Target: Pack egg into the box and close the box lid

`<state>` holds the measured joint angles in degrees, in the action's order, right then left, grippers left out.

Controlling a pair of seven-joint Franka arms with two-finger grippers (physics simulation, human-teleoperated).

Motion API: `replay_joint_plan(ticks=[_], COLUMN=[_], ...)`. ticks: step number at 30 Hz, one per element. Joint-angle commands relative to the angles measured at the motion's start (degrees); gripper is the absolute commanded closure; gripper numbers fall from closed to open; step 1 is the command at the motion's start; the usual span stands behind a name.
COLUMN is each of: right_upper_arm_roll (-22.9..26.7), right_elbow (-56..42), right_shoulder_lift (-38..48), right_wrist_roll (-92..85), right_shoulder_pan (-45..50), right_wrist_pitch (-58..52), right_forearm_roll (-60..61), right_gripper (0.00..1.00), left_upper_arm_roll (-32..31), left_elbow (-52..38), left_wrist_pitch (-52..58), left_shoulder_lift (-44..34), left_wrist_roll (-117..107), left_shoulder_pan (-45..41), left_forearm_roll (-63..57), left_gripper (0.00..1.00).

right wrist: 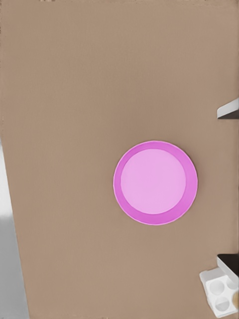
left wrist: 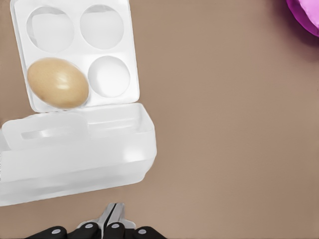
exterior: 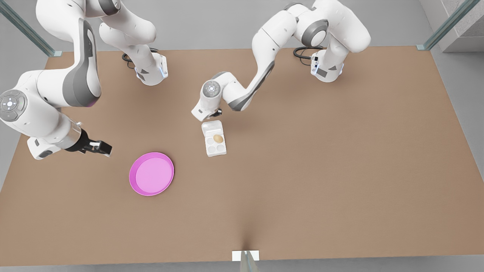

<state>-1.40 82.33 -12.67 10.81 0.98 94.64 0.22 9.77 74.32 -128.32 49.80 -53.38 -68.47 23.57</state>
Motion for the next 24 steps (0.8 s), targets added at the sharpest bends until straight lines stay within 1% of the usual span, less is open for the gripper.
replay_joint_plan(ticks=[1, 3, 4, 5, 8, 10, 12, 16, 22, 23, 24], right_upper_arm_roll=[0.16, 0.78, 0.78, 0.52, 0.69, 0.69, 0.69, 0.69, 0.60, 0.52, 0.43], right_elbow=[-0.15, 0.20, 0.38, 0.29, 0.03, 0.20, 0.12, -0.15, -0.06, -0.06, -0.15], right_shoulder_lift=[0.01, -0.16, -1.04, -1.92, -3.15, -3.50, -3.94, -3.94, -3.94, -3.94, -3.94], right_wrist_roll=[-8.79, -8.79, -8.79, -8.79, -8.79, -8.88, -9.05, -9.23, -8.79, -8.79, -8.79], right_shoulder_pan=[-0.36, -2.65, -2.83, -1.07, -3.79, -3.62, -3.79, -4.85, -3.88, -3.79, -3.88], right_wrist_pitch=[-1.21, -3.49, -4.81, -6.66, -7.19, -8.94, -10.62, -10.53, -10.62, -10.62, -10.62], right_forearm_roll=[-0.04, 0.04, -1.79, -5.58, -5.67, -9.89, -9.98, -10.06, -10.15, -10.06, -10.15], right_gripper=[0.00, 0.00, 0.00, 0.00, 0.00, 0.00, 0.00, 0.00, 0.00, 0.00, 0.00], left_upper_arm_roll=[0.07, 0.51, 0.95, 1.48, 2.44, 2.53, 2.53, 2.53, 2.53, 2.62, 3.58], left_elbow=[-0.05, -0.05, -0.05, -0.05, -0.05, -0.05, -0.05, -0.05, -0.05, -0.05, -0.49], left_wrist_pitch=[-9.85, -9.85, -9.76, -9.49, -9.23, -9.32, -9.23, -9.14, -8.88, -8.79, -5.37], left_shoulder_lift=[0.04, -0.14, -0.49, -0.93, -1.02, -0.93, -0.93, -0.75, -0.93, -1.54, -3.73], left_wrist_roll=[-34.60, -33.89, -33.19, -32.31, -32.40, -32.31, -32.31, -31.96, -31.34, -31.34, -31.34], left_shoulder_pan=[0.35, 0.27, 0.27, 0.27, 0.27, 0.36, 0.71, 1.85, 3.96, 4.05, 4.75], left_forearm_roll=[-0.81, -0.81, -0.81, -0.72, -0.72, -0.81, -0.81, -0.89, -0.72, -0.72, -0.63], left_gripper=[0.79, 0.79, 0.79, 0.79, 0.79, 0.79, 0.79, 0.79, 0.79, 0.79, 0.79])
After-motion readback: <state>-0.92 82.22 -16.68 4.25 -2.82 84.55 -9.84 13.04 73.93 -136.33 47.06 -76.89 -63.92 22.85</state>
